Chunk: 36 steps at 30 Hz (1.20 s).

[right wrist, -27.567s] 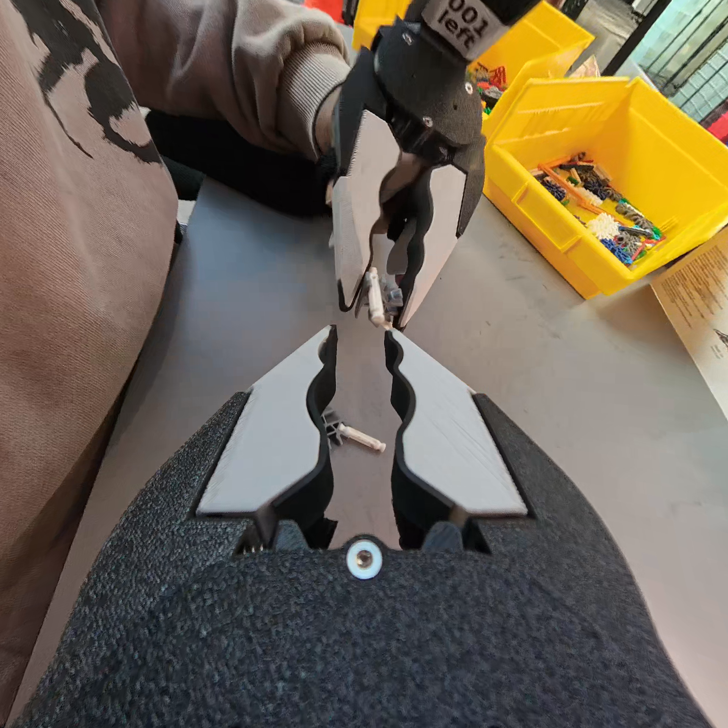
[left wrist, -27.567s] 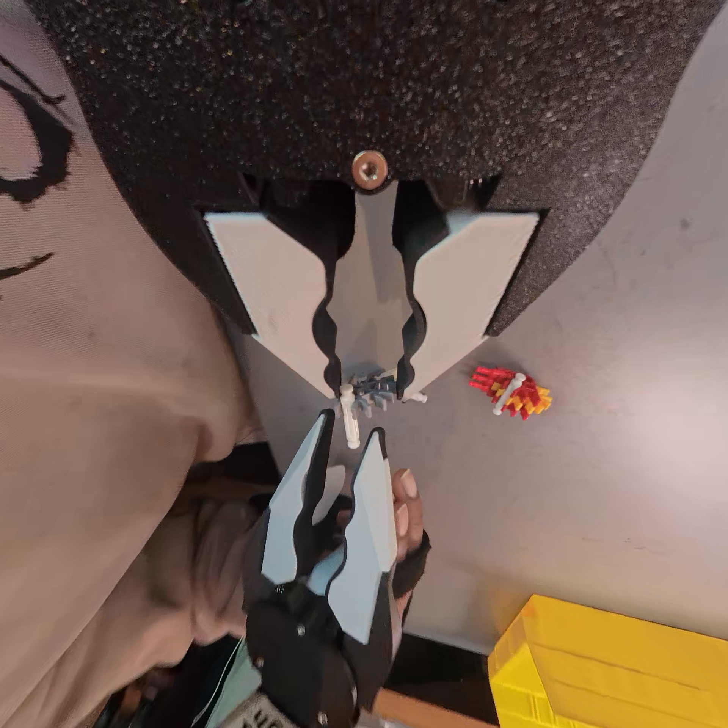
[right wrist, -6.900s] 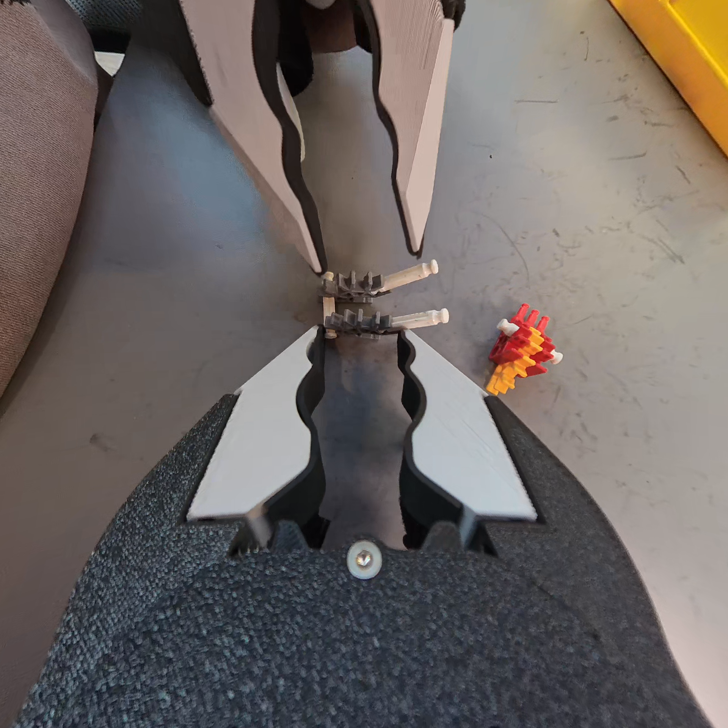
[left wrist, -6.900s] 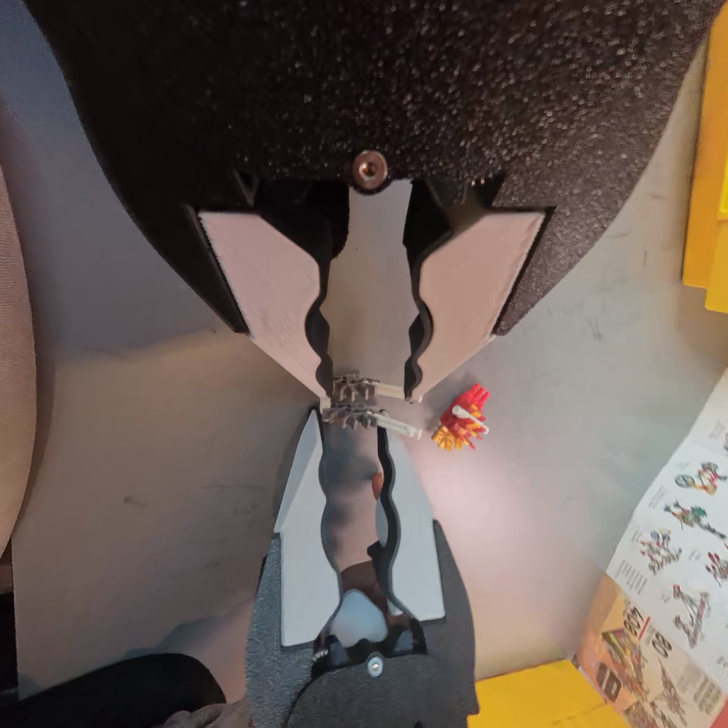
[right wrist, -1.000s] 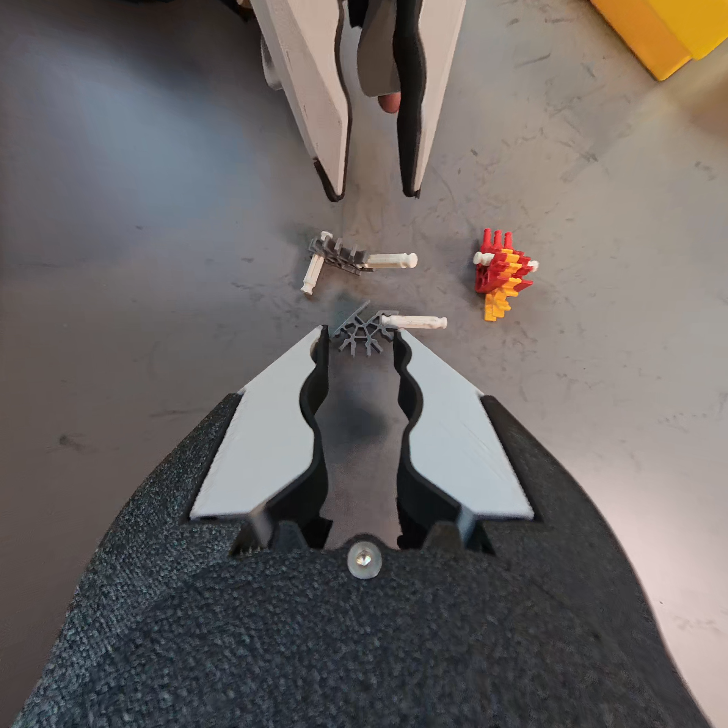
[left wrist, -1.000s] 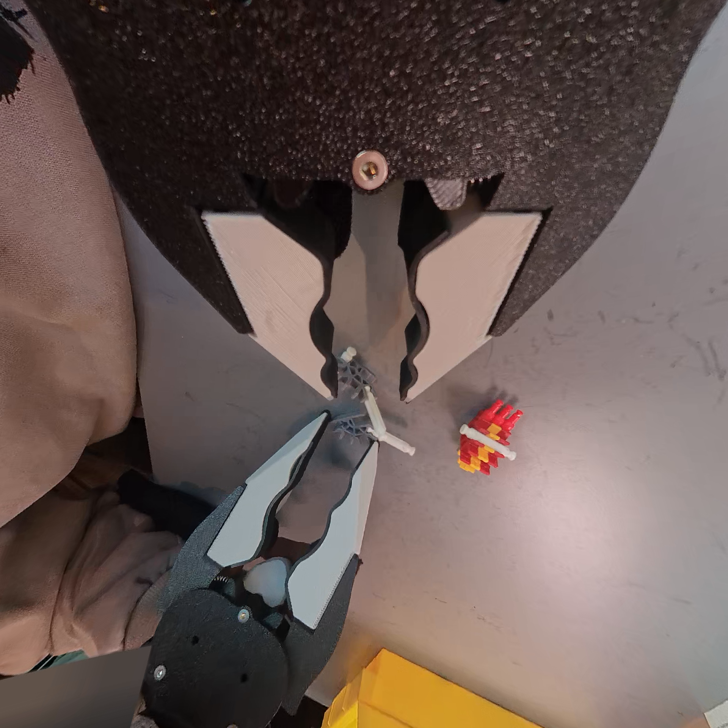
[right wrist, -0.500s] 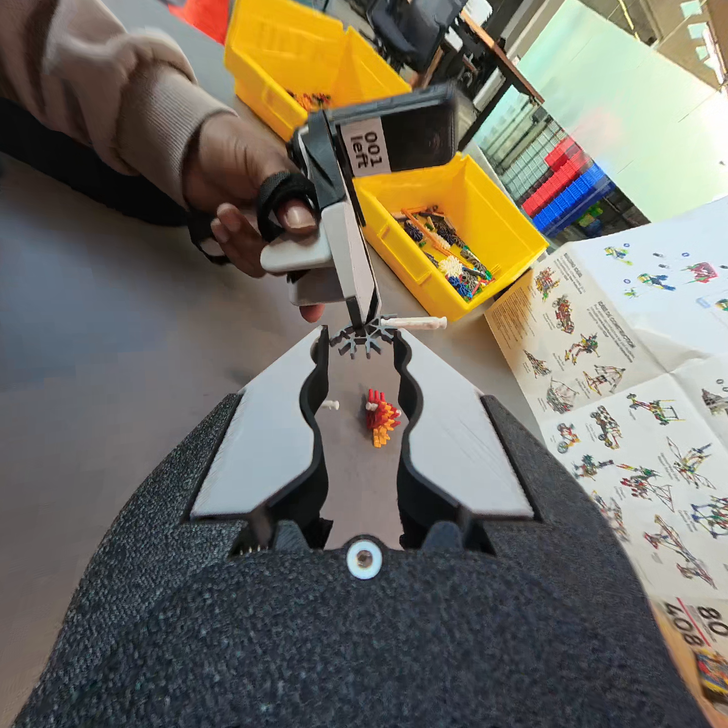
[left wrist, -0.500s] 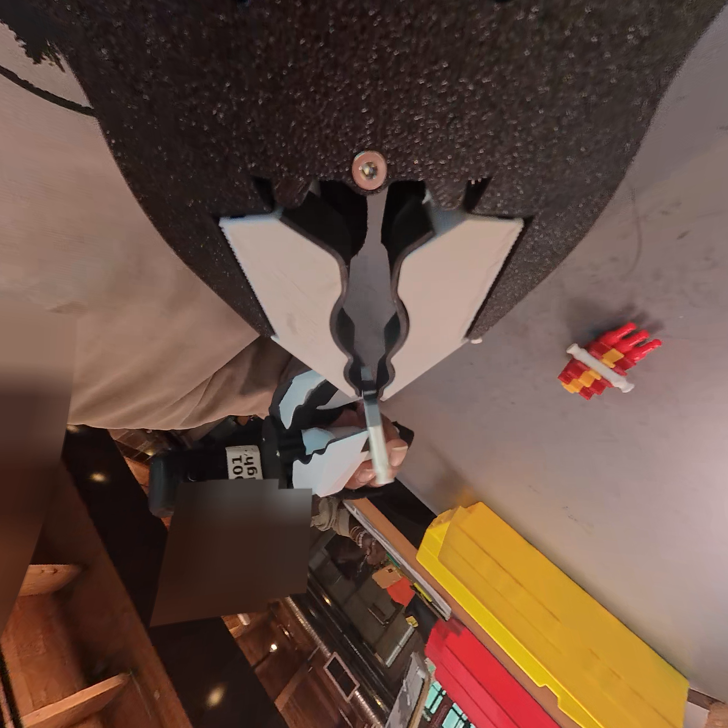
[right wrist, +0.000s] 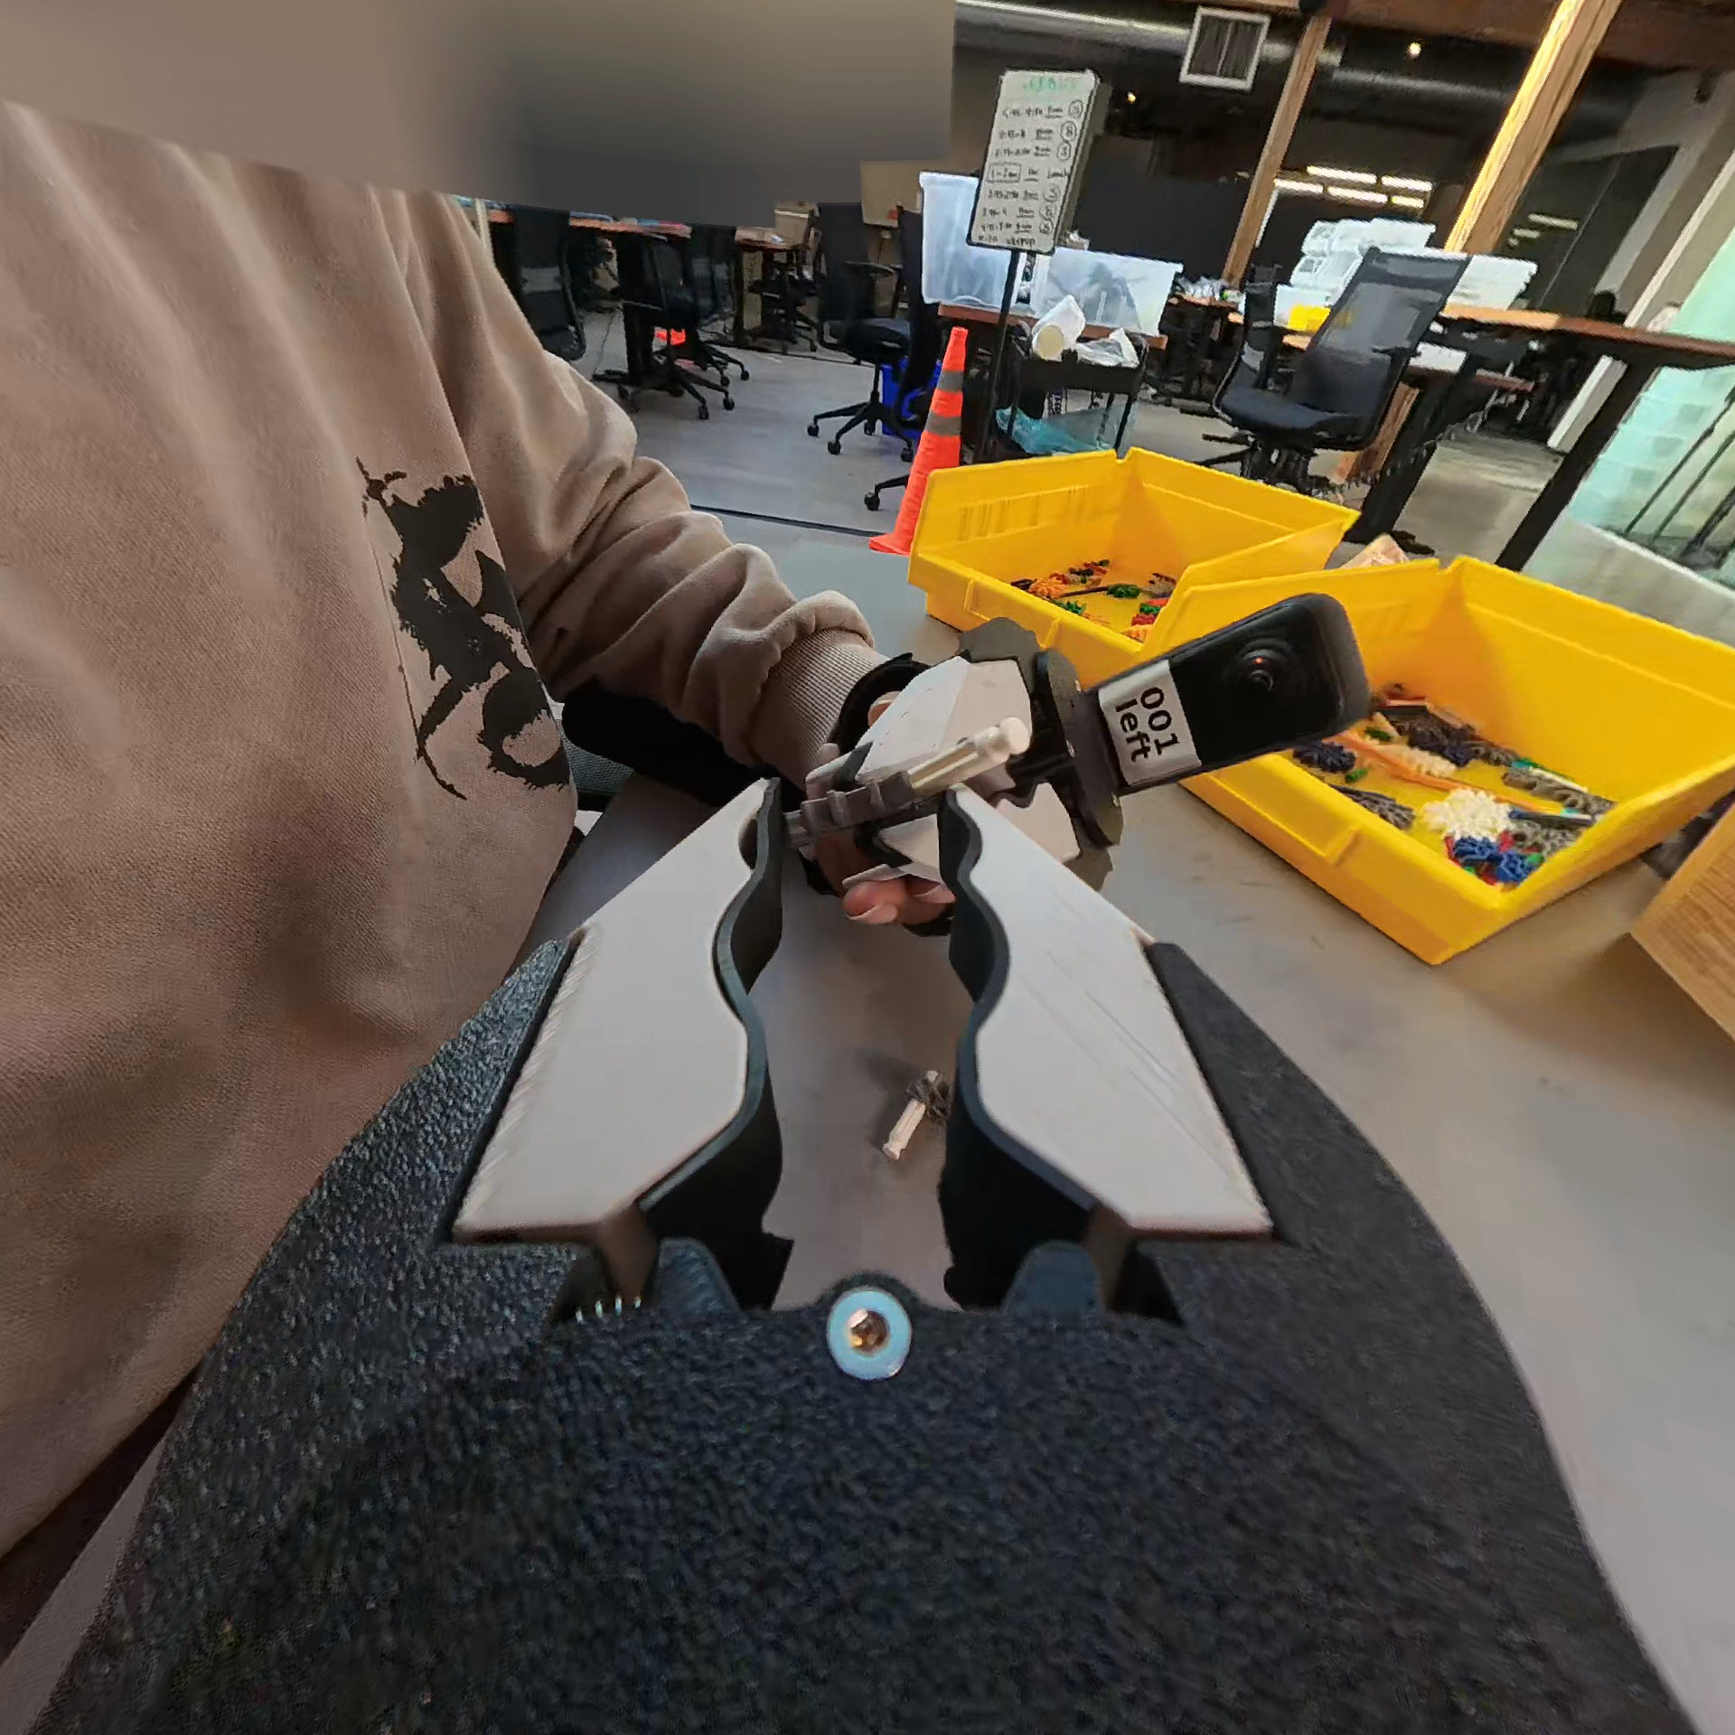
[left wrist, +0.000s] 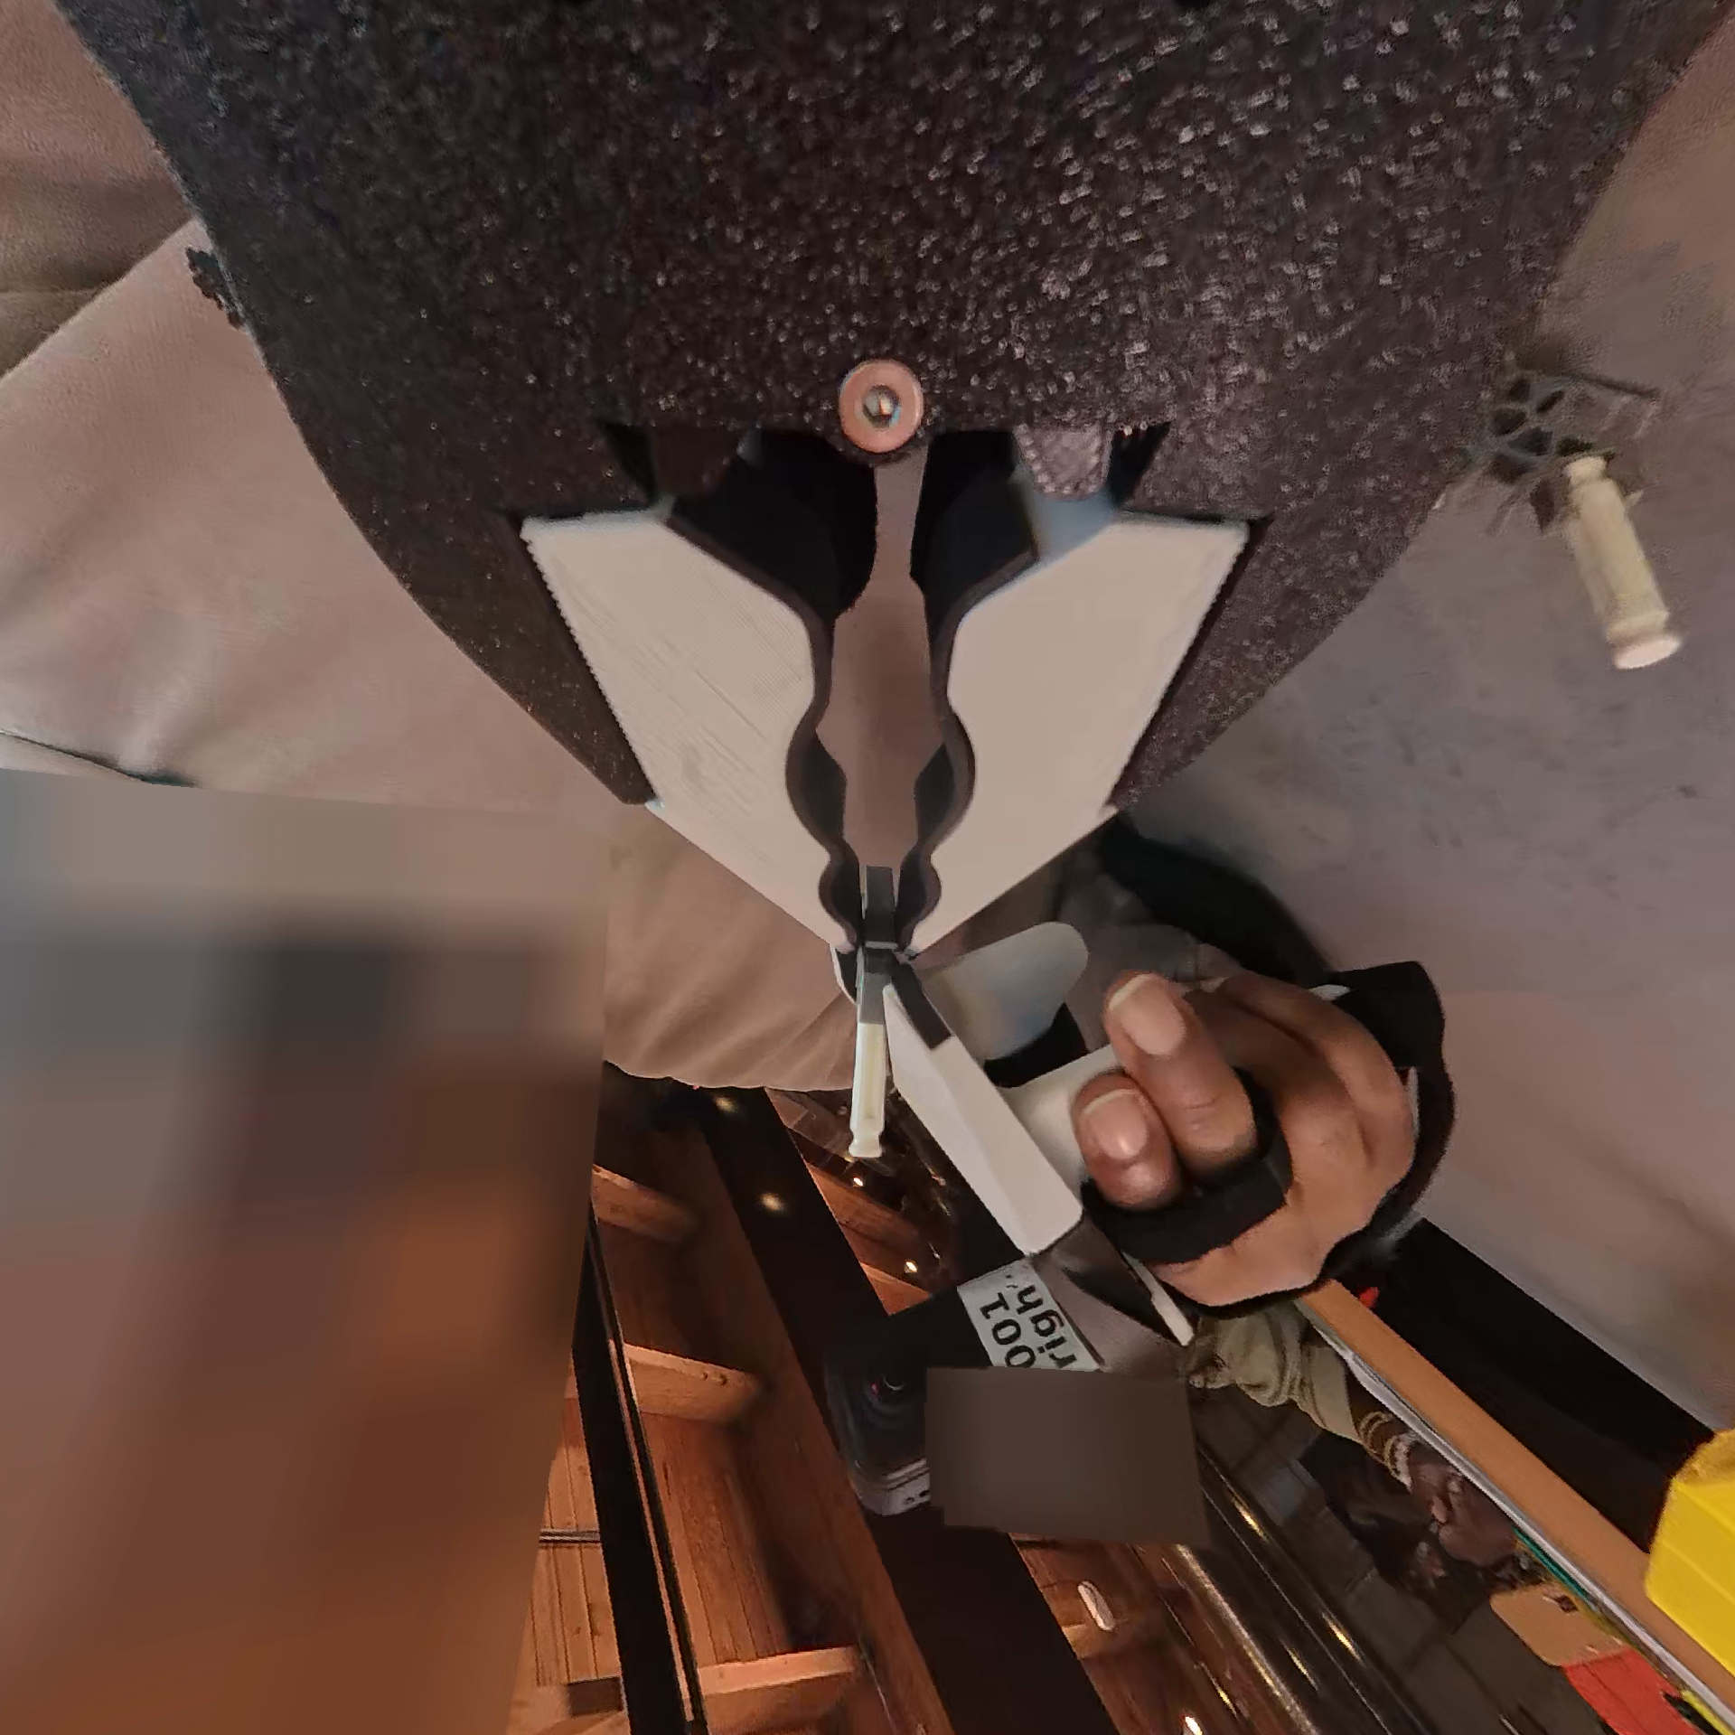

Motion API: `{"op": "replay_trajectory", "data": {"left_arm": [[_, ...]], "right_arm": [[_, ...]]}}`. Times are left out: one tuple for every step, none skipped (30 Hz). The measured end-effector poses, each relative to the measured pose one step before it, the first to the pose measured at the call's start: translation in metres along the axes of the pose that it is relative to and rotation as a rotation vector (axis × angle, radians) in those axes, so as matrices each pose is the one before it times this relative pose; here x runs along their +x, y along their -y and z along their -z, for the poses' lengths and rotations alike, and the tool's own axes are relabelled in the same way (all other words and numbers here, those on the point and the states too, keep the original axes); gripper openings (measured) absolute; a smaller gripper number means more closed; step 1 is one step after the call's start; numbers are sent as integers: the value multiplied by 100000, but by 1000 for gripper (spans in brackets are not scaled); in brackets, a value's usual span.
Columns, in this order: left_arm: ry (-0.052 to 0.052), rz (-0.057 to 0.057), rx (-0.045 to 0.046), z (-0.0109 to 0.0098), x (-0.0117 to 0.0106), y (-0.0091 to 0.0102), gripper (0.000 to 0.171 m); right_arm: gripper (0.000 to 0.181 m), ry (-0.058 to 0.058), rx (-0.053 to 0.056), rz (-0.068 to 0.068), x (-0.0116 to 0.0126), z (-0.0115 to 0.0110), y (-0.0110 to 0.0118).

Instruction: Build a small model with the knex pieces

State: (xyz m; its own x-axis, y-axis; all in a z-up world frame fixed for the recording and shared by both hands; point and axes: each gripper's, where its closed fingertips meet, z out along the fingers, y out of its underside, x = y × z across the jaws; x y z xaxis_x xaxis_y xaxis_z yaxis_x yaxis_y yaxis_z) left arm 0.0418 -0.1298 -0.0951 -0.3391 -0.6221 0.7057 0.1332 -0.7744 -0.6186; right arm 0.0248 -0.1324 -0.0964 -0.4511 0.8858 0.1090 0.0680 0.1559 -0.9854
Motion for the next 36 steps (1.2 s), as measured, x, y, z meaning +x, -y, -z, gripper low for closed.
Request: {"op": "replay_trajectory", "data": {"left_arm": [[6607,-2213,518,396,-798,276,8],[9665,-5579,401,586,-975,428,10],[11447,-8154,-291,770,-1052,487,13],[12362,-8741,-2547,880,-1202,240,18],[12767,-8821,-4920,905,-1368,-169,18],[11589,-8603,-6473,759,-1294,-607,20],[8379,-7408,-7143,478,-903,-976,23],[5128,-5365,-7407,102,-485,-1212,26],[2789,-3159,-6912,-246,-171,-1230,31],[568,-2067,-6445,-526,180,-1158,35],[-304,-2331,-6007,-682,363,-1033,36],[728,-2846,-5405,-723,236,-894,37],[1016,-3150,-5297,-680,207,-820,37],[1044,-2915,-4935,-562,218,-690,37],[2176,-2611,-2612,-340,86,-269,37],[1913,-2371,159,-47,124,185,35],[1513,-1140,-1410,-81,107,-56,33],[2494,-841,-1285,-119,-71,-113,30],[1721,-1149,-31,-84,80,34,29],[559,-727,173,-64,219,39,24],[517,79,397,-45,175,55,20],[744,583,255,-38,48,13,19],[376,570,187,-10,32,-5,18],[246,493,180,-1,4,-14,18],[97,629,134,-14,-10,-4,17],[-56,711,77,-10,-1,3,17],[94,680,76,-26,-45,19,17],[406,574,40,-17,-79,7,15],[381,558,-13,-20,-66,19,14],[300,821,-1,-24,-45,25,14],[259,1079,49,-26,-40,18,14],[209,1260,45,-2,-38,25,14],[192,1345,21,-5,-44,14,14],[442,1255,-15,8,-59,-2,14],[849,1023,-86,23,-107,-24,14],[967,841,-194,39,-114,-34,14]], "right_arm": [[30,-1769,-2076,-3096,495,85,-424],[30,-3363,-4115,-3480,798,85,-679],[30,-3978,-5904,-3409,952,82,-947],[30,-4267,-6452,-3970,985,39,-1099],[31,-3111,-8744,-4823,816,-104,-1549],[30,-4398,-9322,-4106,961,-310,-1698],[30,-5316,-6862,-2187,933,-464,-1427],[31,-1783,-5146,-2000,288,-586,-1108],[31,-93,-4450,-2380,-22,-637,-842],[31,-956,-2872,-934,-11,-616,-500],[31,-1605,-2650,269,-11,-551,-386],[31,-2644,-2490,862,77,-486,-329],[31,-2128,-1991,1026,-29,-423,-271],[31,-1426,-1911,529,-128,-376,-303],[31,-2305,-1876,776,40,-327,-344],[31,-2269,-879,1186,60,-223,-211],[31,-857,-270,539,-75,-107,-62],[31,-808,-861,930,-22,-27,-96],[31,127,-279,416,-105,24,13],[32,1076,142,-38,-193,13,15],[35,1649,340,-361,-228,26,8],[38,1984,128,-303,-221,71,-12],[41,2446,-15,-162,-237,114,-21],[42,1933,-98,-323,-130,116,-57],[42,1248,43,-170,-16,93,-52],[42,425,-152,-49,130,74,-72],[42,-133,-291,-228,256,83,-88],[41,84,-215,-677,296,102,-28],[40,-198,-137,-1278,374,143,71],[39,83,-303,-1019,355,165,131],[38,524,-942,-888,249,133,115],[38,-88,-830,-692,289,105,186],[35,-855,-279,-578,373,67,279],[29,-287,-1203,-511,285,16,146],[23,317,-1620,-403,232,-27,90],[20,794,-1260,-371,178,-60,145]]}}
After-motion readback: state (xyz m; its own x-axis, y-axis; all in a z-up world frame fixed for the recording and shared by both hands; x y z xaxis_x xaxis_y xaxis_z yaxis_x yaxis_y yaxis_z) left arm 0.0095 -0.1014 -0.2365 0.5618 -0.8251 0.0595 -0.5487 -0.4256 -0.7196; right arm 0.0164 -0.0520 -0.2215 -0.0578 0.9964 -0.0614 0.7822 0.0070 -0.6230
